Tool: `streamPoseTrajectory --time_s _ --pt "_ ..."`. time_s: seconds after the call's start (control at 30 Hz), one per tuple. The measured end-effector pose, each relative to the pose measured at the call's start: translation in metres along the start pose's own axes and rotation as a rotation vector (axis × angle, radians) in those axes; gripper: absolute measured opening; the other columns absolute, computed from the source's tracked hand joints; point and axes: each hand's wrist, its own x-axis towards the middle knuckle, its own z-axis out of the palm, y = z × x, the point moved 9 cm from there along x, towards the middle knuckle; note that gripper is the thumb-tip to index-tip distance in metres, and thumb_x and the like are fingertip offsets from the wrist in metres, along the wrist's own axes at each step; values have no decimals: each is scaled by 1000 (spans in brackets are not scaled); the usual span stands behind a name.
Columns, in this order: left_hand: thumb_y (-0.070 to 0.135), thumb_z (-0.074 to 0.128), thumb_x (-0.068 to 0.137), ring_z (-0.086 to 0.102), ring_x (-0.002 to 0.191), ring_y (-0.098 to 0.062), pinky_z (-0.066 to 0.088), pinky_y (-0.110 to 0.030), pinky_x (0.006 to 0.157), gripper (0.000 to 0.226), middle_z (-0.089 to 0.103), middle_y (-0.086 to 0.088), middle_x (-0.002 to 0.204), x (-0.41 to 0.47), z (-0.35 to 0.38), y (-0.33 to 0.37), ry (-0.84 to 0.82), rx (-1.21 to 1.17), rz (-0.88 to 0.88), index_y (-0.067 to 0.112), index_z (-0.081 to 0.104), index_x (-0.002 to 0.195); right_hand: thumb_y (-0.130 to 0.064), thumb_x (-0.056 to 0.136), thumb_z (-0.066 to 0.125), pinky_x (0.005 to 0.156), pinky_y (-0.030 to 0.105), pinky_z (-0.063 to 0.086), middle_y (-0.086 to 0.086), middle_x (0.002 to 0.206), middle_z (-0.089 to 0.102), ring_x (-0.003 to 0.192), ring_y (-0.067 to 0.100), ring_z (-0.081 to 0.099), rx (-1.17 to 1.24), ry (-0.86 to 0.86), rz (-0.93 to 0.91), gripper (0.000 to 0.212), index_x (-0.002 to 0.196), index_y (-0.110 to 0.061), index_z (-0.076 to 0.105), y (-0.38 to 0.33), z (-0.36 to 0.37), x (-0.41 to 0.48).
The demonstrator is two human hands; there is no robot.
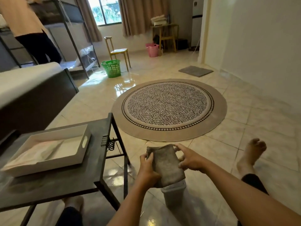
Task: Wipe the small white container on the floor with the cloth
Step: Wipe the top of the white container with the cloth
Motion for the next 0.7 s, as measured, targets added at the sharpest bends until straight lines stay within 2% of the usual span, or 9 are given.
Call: streamPoseTrajectory --time_s 0.1,0.2,0.27,0.33,0.47,0.53,0.6,0.63,0.7 --pt "5 77 76 28 132 -13 38 -24 106 95 13 4 147 26 23 -23 -49 -10 -31 18 21 153 14 83 65 72 39 64 2 130 42 91 27 70 2 -8 58 83 148 -25 32 38 3 26" --pt "4 75 78 25 128 -10 41 -25 104 94 13 5 148 44 43 -46 -112 -25 -68 19 21 153 0 91 62 76 37 61 3 129 45 86 21 63 -29 60 137 71 151 -20 30 78 1 48" --pt "6 77 77 25 132 -14 43 -26 102 95 11 5 148 51 54 -62 -137 -45 -98 20 21 153 -4 95 55 85 41 58 4 125 48 91 21 62 -47 95 199 63 152 -20 31 105 0 59" --pt "10 80 75 25 128 -11 45 -25 99 97 11 4 149 57 60 -75 -134 -66 -121 19 21 152 -4 95 52 89 42 57 4 121 52 100 23 62 -53 68 251 65 153 -24 31 126 7 67" --pt "19 79 78 27 125 -8 42 -13 88 88 14 2 149 67 66 -81 -146 -15 -91 20 28 150 -2 94 55 76 35 60 8 108 55 99 25 61 13 16 252 69 152 -27 29 138 24 82" --pt "26 79 79 25 135 -17 39 -21 99 81 9 1 151 68 65 -81 -131 36 -81 25 34 147 -1 92 59 72 35 61 11 104 55 94 26 62 44 34 235 72 152 -26 31 139 26 89" --pt "41 77 75 5 142 -27 25 -41 114 81 -3 2 155 69 60 -82 -77 190 -46 34 36 144 2 89 62 67 33 62 14 102 55 88 23 60 54 37 218 74 151 -26 34 138 26 95" --pt "49 75 74 -5 143 -25 15 -48 117 82 -10 5 156 70 58 -80 -46 279 0 38 34 144 2 88 64 64 29 61 16 104 55 85 22 60 52 33 212 75 151 -26 34 137 26 97" --pt "58 65 78 -18 143 -20 1 -51 116 82 -20 8 158 73 61 -74 -8 412 96 42 25 148 3 87 65 61 26 59 20 109 56 84 21 61 59 25 207 76 150 -27 34 137 26 100"
